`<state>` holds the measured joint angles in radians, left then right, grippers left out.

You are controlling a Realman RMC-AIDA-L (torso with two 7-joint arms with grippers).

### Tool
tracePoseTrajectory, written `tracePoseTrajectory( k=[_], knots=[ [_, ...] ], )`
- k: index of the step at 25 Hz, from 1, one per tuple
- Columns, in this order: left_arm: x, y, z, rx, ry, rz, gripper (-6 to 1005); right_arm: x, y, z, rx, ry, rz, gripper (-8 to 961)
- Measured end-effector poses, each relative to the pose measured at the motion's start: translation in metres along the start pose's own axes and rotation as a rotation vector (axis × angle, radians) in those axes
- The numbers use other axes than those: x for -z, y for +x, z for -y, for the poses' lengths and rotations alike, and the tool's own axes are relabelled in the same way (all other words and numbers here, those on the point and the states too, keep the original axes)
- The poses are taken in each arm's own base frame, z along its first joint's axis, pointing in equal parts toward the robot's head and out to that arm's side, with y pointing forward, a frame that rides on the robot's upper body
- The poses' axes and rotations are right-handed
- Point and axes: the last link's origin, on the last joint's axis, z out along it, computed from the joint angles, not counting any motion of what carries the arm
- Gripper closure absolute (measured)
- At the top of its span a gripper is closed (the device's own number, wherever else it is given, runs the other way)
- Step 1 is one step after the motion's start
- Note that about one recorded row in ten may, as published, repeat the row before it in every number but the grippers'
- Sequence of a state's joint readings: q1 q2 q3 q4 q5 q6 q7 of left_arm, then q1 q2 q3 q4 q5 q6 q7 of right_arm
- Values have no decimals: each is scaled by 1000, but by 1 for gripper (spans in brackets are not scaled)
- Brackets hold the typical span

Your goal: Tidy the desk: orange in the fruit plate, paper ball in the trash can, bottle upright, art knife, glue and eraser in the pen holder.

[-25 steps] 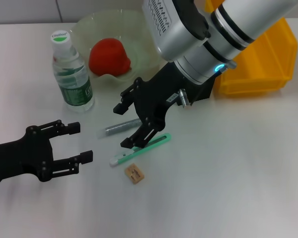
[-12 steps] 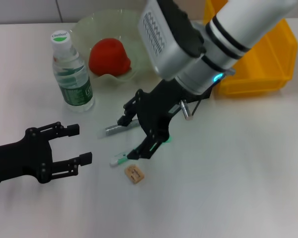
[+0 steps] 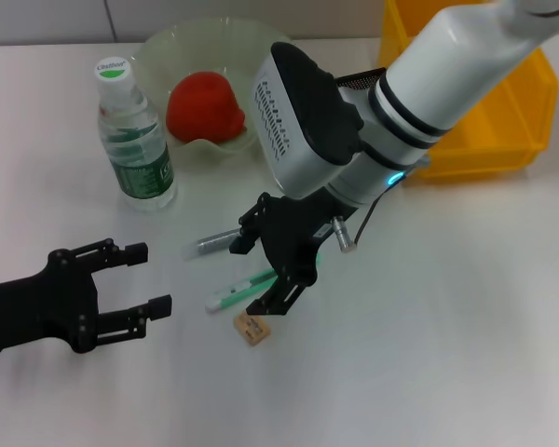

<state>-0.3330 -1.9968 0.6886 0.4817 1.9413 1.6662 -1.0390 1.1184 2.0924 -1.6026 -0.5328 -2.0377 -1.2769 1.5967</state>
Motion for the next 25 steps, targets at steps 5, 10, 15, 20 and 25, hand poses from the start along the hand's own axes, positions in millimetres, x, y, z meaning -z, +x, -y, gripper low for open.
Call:
tracePoseTrajectory(
  k=[5,10,15,20,25],
  knots=[
    [2,-6,1,3,8,41,214,-4,6,-1,-8,8,-14,231],
    [8,-10,0,11,22,55,214,-7,12,-1,-18,27,-21,254],
    [19,-16,-1,26,44,65,214,-9,16,0,-28,45,-23,276],
    [26,-20,-4,42,52,69,214,-10,19,-1,-35,47,-25,299],
    [27,-22,-6,47,58,62,214,-14,24,-3,-30,57,-39,351]
  ],
)
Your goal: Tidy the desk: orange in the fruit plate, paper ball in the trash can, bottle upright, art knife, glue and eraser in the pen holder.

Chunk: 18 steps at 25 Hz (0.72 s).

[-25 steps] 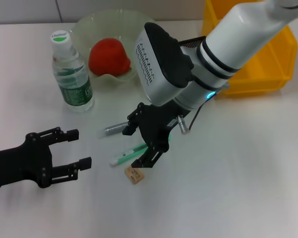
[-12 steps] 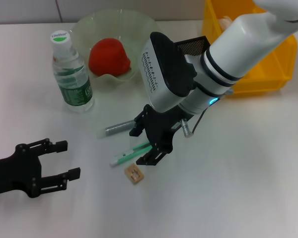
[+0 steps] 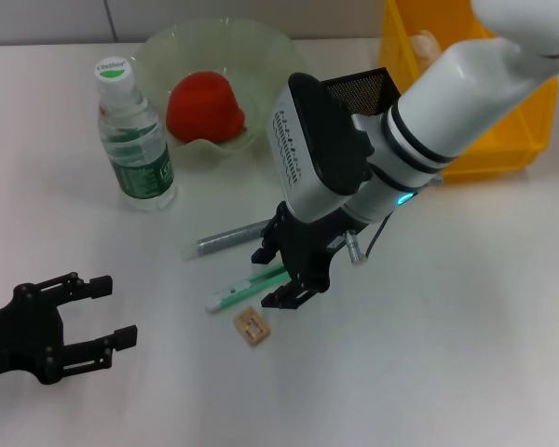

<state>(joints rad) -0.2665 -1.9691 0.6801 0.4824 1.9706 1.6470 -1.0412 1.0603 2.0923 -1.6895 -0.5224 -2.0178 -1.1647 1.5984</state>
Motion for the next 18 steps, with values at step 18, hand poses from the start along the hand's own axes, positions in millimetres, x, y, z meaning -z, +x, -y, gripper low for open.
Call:
tracePoseTrajectory(
  k=[18],
  knots=[
    [-10,5,0,0,-16,-18,215,-6,-1,-1,24,19,-3,488]
  ],
)
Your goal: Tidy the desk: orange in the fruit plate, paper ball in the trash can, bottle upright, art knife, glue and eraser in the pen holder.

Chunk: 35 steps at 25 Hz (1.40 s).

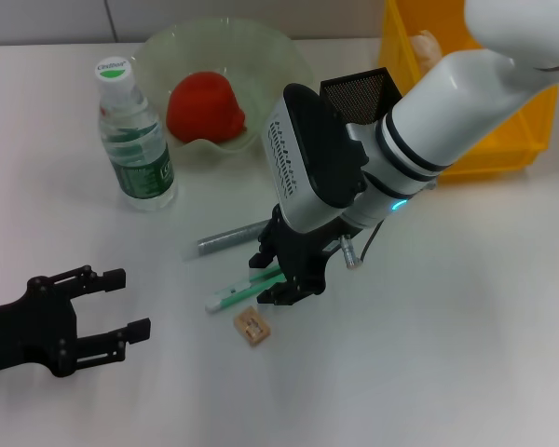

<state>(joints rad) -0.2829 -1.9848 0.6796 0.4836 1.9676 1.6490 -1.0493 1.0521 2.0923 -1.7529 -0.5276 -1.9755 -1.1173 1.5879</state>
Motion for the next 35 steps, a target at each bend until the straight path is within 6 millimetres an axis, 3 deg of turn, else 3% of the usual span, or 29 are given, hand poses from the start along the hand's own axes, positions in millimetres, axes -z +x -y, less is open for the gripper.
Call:
tracePoseTrajectory(
  k=[23,35],
  knots=[
    [-6,5,2,-9,-8,-14,215,-2,7,0,-21,18,-3,508],
    [-7,6,2,-8,-5,-19,215,-3,9,-2,-30,10,-8,595]
  ],
)
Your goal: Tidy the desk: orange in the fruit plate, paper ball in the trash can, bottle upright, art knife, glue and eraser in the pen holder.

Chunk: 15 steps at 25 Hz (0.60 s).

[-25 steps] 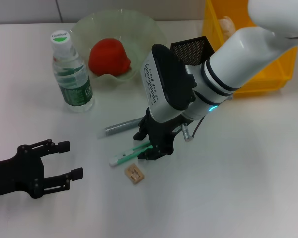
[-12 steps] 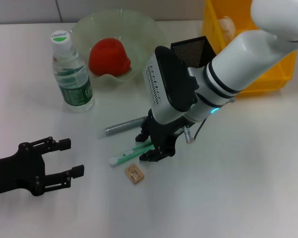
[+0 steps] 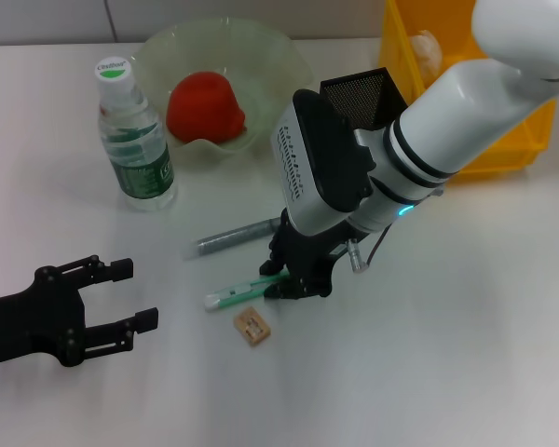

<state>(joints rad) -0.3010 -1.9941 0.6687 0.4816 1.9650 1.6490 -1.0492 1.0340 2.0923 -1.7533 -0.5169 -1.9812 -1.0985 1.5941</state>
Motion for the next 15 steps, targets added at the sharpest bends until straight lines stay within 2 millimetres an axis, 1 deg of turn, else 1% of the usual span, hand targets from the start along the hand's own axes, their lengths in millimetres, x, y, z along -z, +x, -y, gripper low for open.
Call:
tracePoseTrajectory(
  k=[1,6,15],
  knots=[
    [0,0,0,0,0,0,215,0,0,0,0,-1,-1,601],
    [-1,1,0,0,0,-4,215,0,1,-1,-2,-4,1,789],
    [1,1,-1,3,0,-13,215,0,2,-3,-7,-11,5,781]
  ],
)
